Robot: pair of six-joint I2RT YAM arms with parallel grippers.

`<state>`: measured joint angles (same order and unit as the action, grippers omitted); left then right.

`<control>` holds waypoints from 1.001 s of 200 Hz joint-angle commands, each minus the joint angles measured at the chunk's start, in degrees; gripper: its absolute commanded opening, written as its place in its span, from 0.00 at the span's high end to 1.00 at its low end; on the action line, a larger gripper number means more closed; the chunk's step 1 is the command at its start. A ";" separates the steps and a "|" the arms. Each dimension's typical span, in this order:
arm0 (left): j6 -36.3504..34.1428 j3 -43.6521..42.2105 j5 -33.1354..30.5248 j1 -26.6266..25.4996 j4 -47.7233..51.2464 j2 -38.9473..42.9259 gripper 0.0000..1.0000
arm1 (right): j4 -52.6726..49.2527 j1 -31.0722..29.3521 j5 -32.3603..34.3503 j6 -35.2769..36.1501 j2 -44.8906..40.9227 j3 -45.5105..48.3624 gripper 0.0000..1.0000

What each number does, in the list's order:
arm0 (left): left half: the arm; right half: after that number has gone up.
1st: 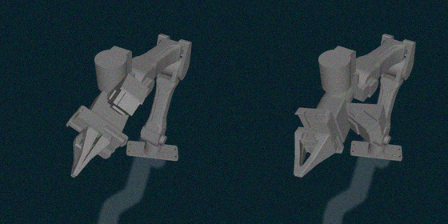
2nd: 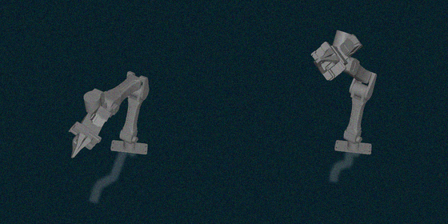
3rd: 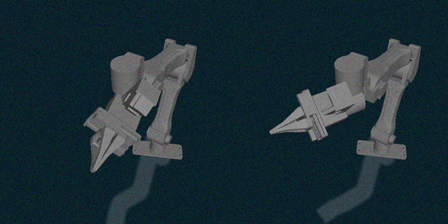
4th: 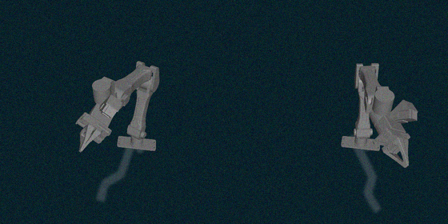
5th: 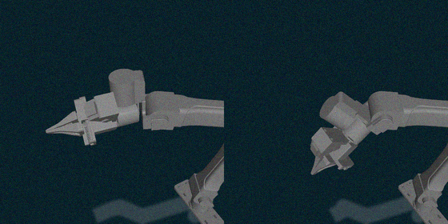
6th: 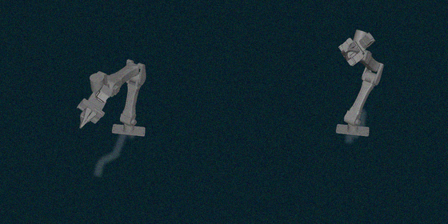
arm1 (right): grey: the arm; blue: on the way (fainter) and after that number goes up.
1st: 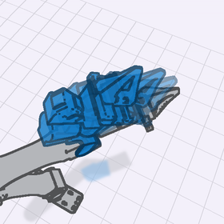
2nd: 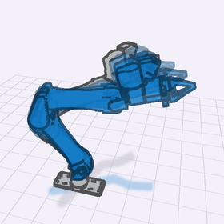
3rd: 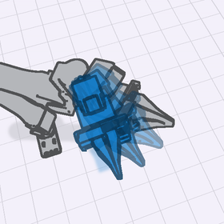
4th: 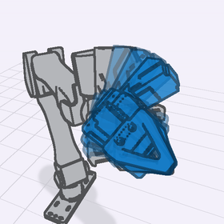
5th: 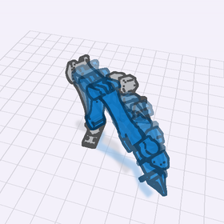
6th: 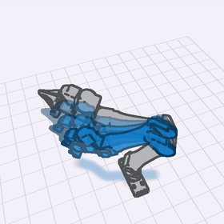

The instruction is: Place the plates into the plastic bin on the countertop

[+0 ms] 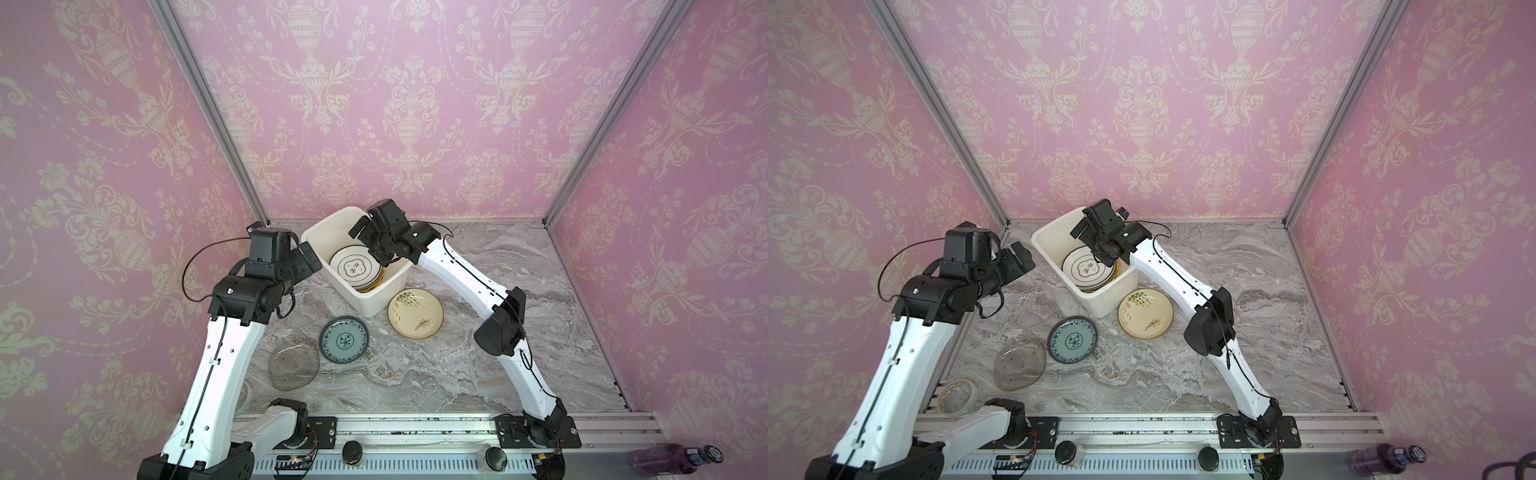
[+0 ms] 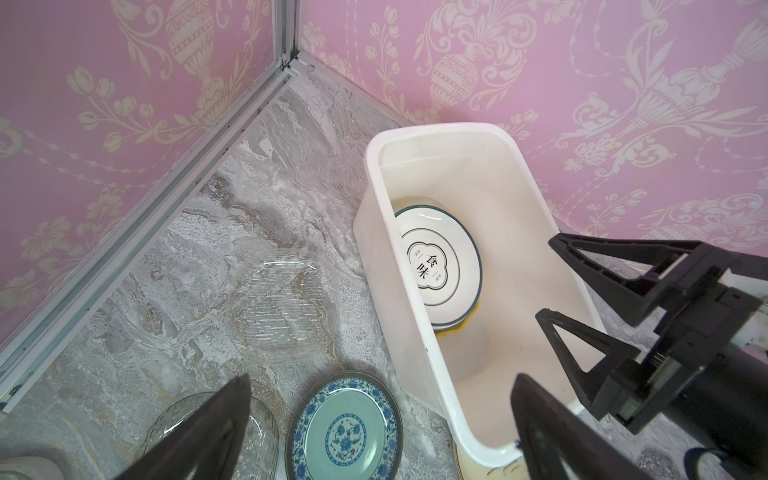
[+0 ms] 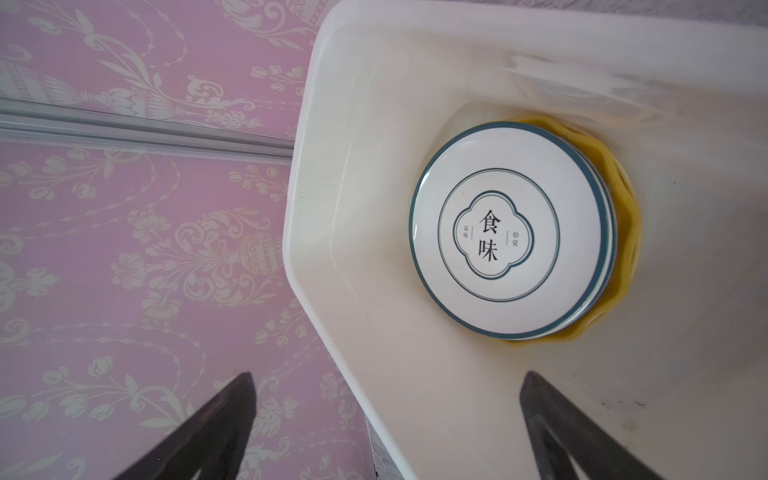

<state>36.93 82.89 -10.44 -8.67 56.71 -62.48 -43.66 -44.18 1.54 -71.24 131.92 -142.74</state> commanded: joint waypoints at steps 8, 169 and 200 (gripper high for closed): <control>0.41 0.53 0.45 1.13 2.36 2.81 0.01 | -4.48 -0.39 1.57 12.27 -6.29 -0.38 0.00; 7.40 5.13 25.56 -9.21 6.18 -2.78 0.01 | 2.81 13.38 -2.85 33.24 -64.42 62.70 0.00; 12.07 2.78 20.08 -20.11 4.59 -4.45 0.01 | 1.76 18.19 -7.55 33.08 -68.90 68.82 0.00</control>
<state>44.97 86.48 14.50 -22.33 59.68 -65.95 -43.11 -28.67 -2.22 -39.33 65.25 -77.93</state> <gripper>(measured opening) 0.994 0.998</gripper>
